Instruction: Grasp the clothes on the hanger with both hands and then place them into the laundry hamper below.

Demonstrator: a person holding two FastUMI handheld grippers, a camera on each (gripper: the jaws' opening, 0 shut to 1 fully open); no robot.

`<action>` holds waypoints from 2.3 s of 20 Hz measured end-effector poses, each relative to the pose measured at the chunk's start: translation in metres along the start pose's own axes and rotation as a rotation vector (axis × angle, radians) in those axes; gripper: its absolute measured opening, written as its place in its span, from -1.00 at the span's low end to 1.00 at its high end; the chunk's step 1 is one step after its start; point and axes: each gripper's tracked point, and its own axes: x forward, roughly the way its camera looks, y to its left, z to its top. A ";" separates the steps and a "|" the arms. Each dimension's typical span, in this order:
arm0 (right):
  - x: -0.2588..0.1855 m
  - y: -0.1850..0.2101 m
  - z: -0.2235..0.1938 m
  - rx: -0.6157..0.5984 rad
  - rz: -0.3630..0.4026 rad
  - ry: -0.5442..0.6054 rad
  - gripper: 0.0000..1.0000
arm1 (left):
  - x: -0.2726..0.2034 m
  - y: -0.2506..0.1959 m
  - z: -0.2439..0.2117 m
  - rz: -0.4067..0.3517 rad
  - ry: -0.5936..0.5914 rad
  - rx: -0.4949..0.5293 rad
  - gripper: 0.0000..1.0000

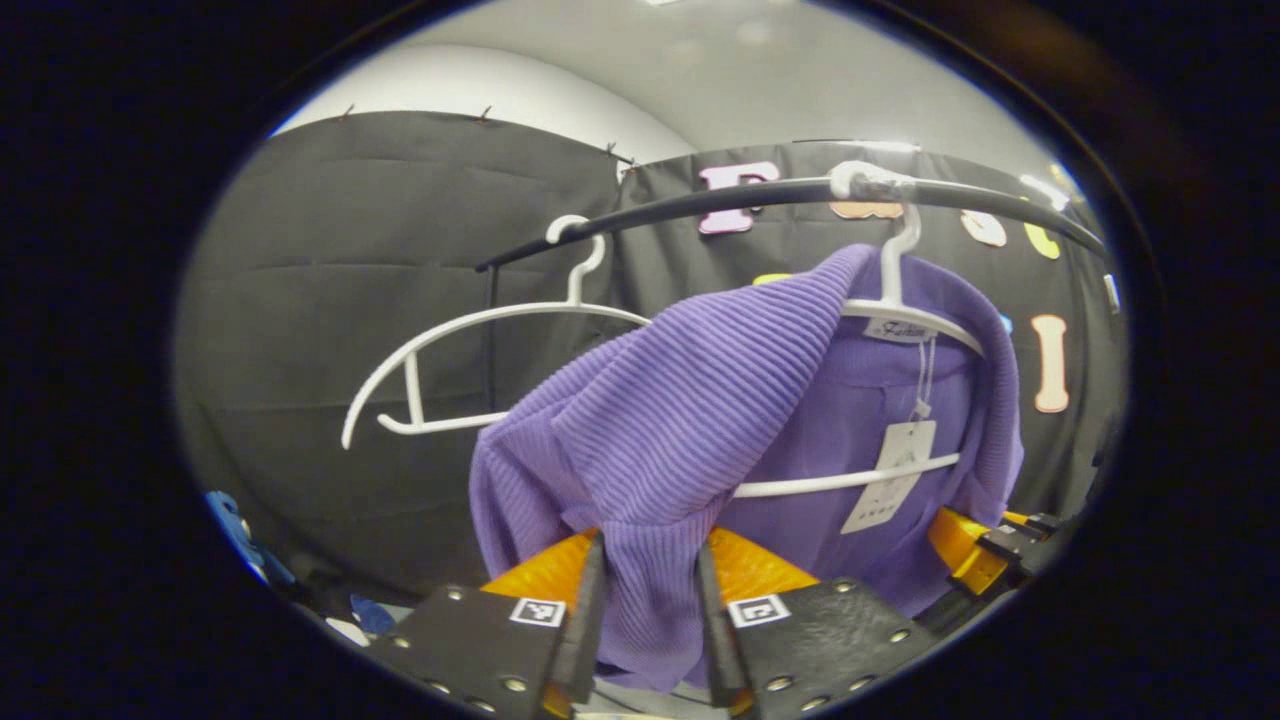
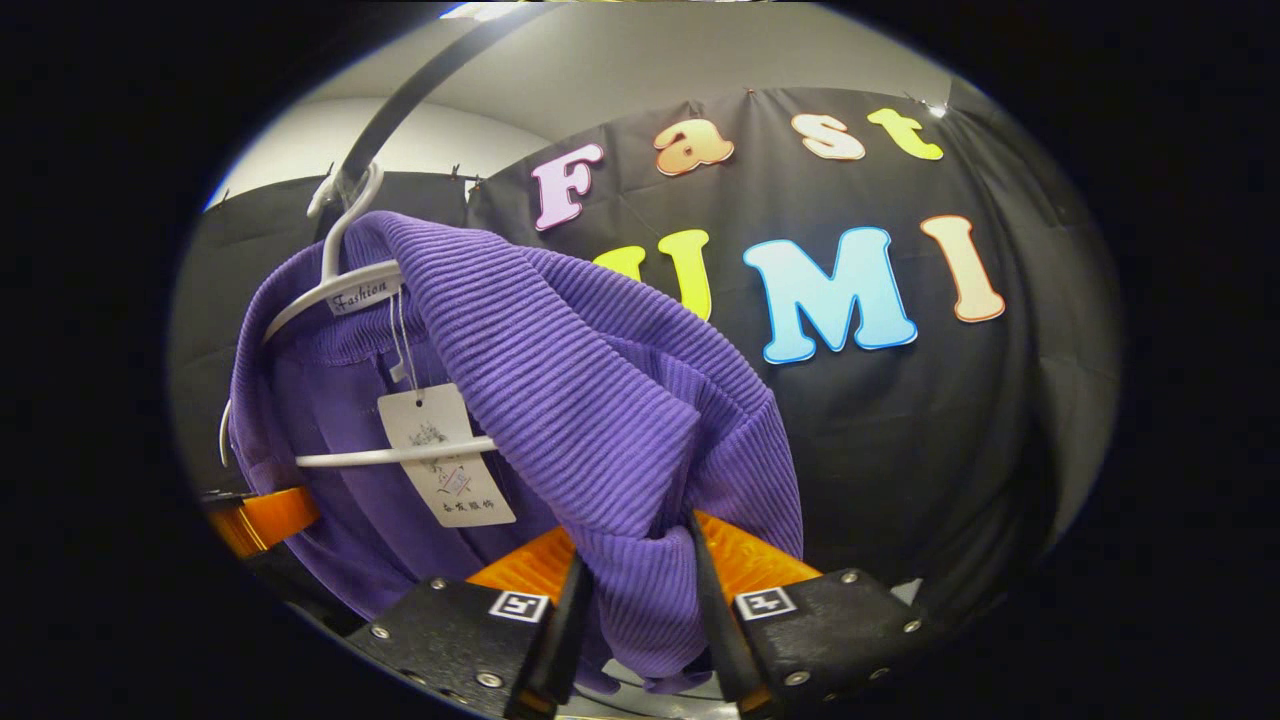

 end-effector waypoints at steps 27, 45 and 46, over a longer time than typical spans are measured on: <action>-0.062 -0.023 0.055 -0.032 -0.200 -0.135 -1.00 | -0.046 0.073 0.121 -0.257 -0.276 -0.078 -0.99; -0.089 0.039 0.086 -0.016 -0.273 -0.240 -0.99 | 0.011 0.148 0.119 -0.304 -0.233 -0.112 -0.99; -0.090 0.041 0.088 -0.023 -0.278 -0.242 -0.99 | 0.010 0.148 0.114 -0.314 -0.225 -0.129 -0.89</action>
